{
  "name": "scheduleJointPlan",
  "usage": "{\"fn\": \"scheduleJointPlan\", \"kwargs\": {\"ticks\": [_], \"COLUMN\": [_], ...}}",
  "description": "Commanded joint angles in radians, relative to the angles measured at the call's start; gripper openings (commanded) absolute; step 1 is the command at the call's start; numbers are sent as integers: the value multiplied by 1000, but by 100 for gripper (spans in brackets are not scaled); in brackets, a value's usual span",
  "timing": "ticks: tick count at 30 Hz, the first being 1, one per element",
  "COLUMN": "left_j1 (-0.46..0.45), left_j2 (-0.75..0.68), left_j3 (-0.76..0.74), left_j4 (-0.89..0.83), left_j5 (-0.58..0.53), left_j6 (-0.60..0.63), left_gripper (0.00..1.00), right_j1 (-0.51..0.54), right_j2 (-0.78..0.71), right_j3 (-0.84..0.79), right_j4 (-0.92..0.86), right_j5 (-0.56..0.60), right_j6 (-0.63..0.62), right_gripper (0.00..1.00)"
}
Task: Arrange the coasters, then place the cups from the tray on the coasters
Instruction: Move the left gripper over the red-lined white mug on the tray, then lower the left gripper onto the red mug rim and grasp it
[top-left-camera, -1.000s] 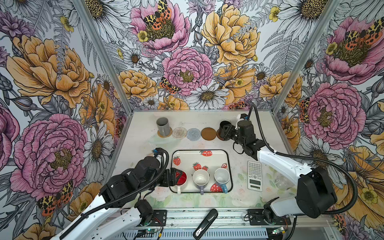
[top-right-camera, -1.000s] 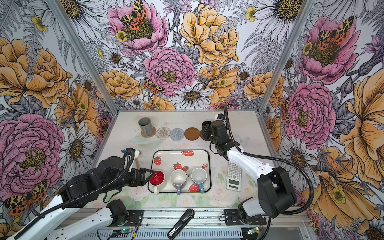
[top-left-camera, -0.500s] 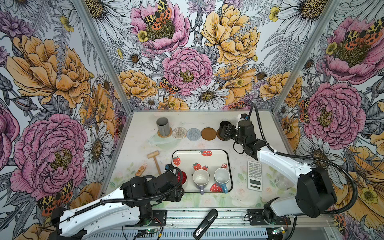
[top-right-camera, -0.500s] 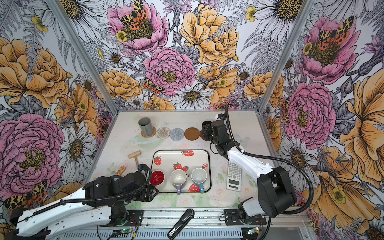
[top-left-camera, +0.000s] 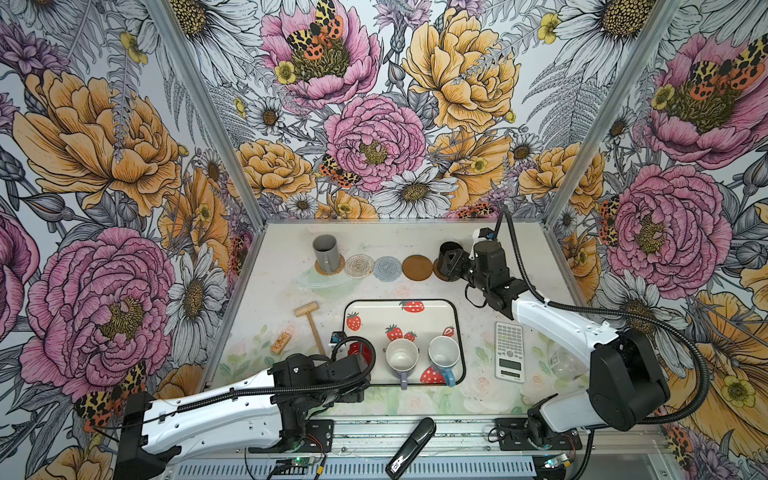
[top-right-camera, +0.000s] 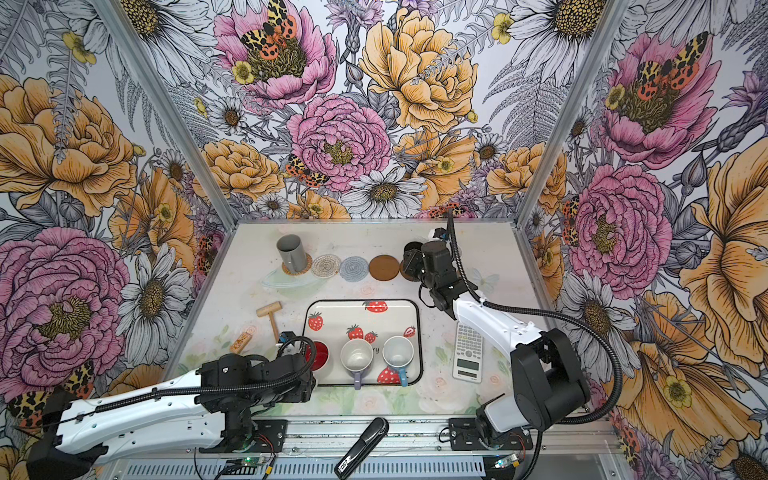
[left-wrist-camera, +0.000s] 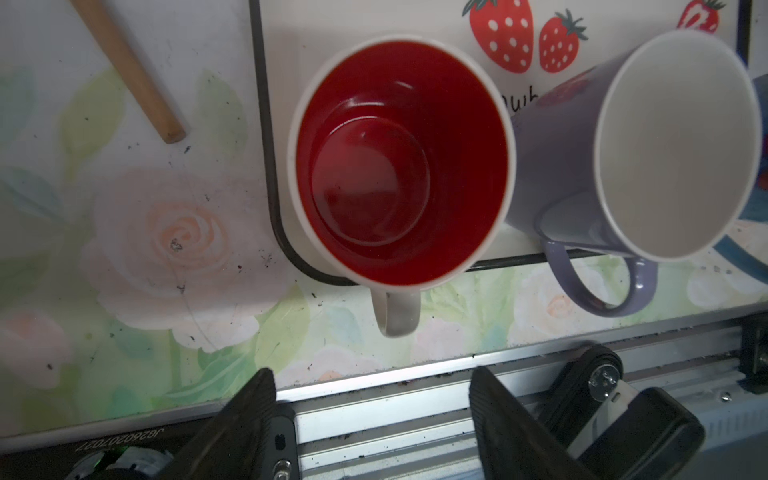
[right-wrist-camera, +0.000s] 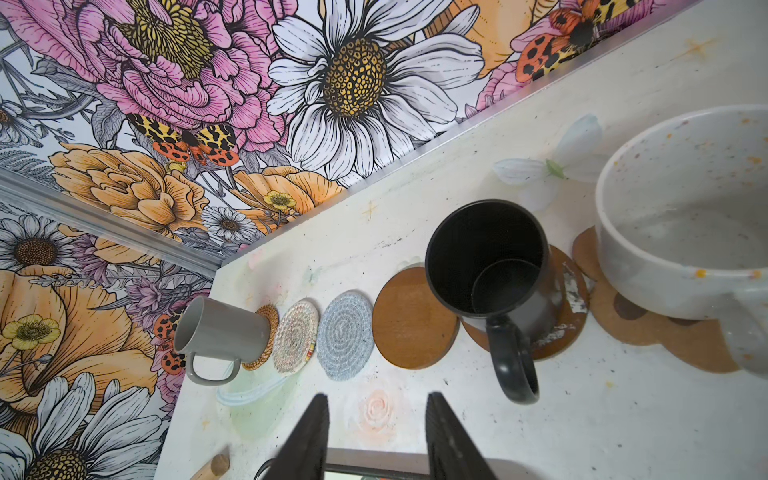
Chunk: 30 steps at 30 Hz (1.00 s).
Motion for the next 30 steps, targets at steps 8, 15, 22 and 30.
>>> {"fn": "scheduleJointPlan", "kwargs": {"ticks": [8,15,22,30], "left_j1": [-22,-25,-25,-25], "left_j2": [66,114,164,194], "left_j3": [-41,-62,-82,-105], "left_j4": [117,173,209,254], "left_j5": [-50,-59,-71,-102], "left_j6": [-16,-24,-37,-49], "left_gripper": [71,64,58,48], "right_j1": [-5,-5,-7,-8], "right_j2": [39,51,58,67], "right_j3": [9,16,15,19], "right_j4": [28,33,33,36], "right_j5": [-16,-23,-24,-28], "right_j6": [5,7,7,6], "right_gripper": [41,41,41,41]}}
